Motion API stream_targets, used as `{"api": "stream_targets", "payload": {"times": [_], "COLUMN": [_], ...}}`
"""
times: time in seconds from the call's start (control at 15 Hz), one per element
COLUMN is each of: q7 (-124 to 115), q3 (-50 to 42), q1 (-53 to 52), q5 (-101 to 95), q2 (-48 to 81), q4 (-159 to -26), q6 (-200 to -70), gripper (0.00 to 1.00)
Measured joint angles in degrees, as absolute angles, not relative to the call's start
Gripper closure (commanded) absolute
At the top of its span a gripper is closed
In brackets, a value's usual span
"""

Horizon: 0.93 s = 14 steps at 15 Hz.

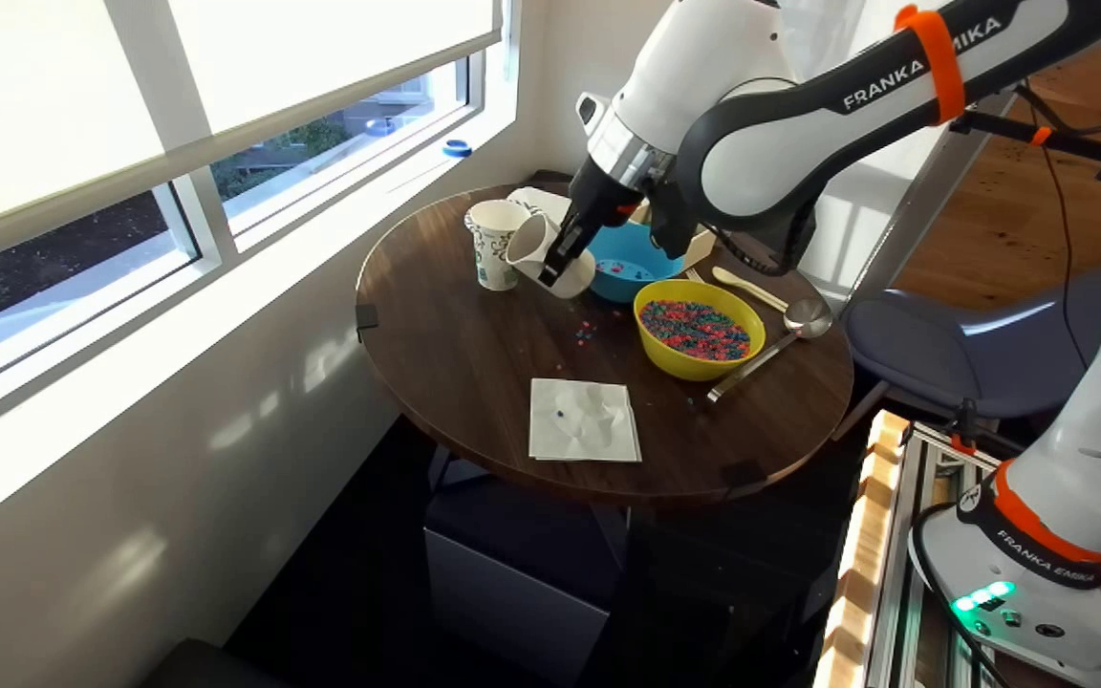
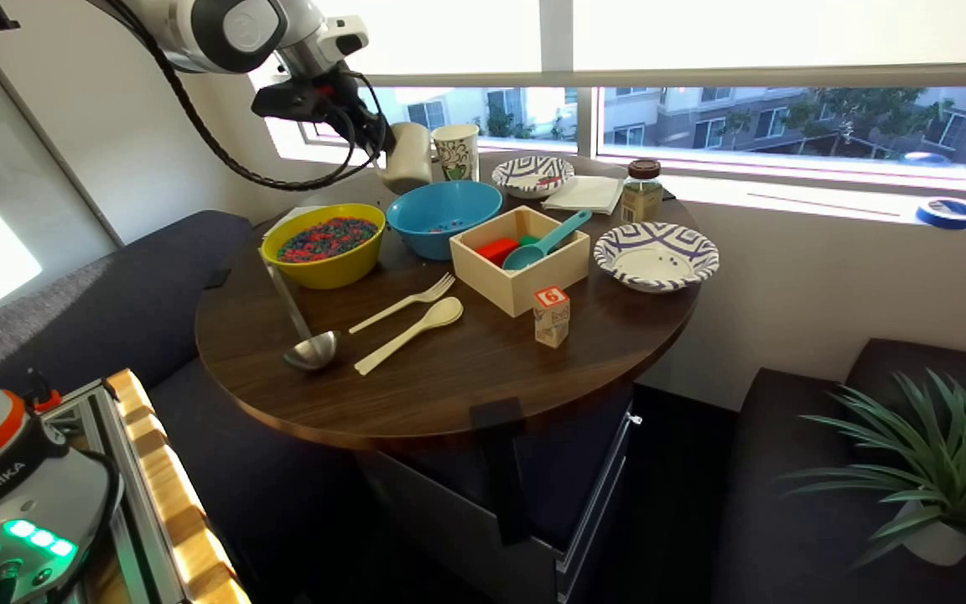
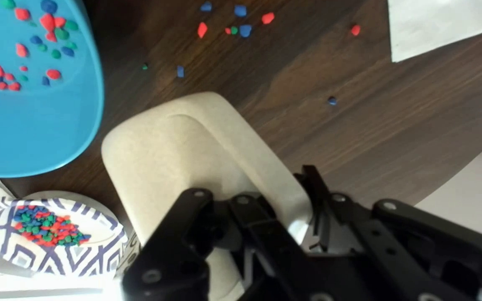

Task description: Pour the contents of the mug into the blue bowl

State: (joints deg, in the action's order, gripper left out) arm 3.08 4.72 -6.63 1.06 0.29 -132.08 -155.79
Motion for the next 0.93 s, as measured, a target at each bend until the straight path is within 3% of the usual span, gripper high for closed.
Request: {"api": "stream_targets", "payload": {"times": [0.6,0.93], "q7": [14.8,18.1], "q3": [4.4,1.4], "q1": [-6.7,-5.7], "q5": [14.0,13.7], "q2": [-5.6,-13.8], "q4": [-134.2,-136.6], "q6": [-158.2,-148.7], "gripper": [0.99,0.99]}}
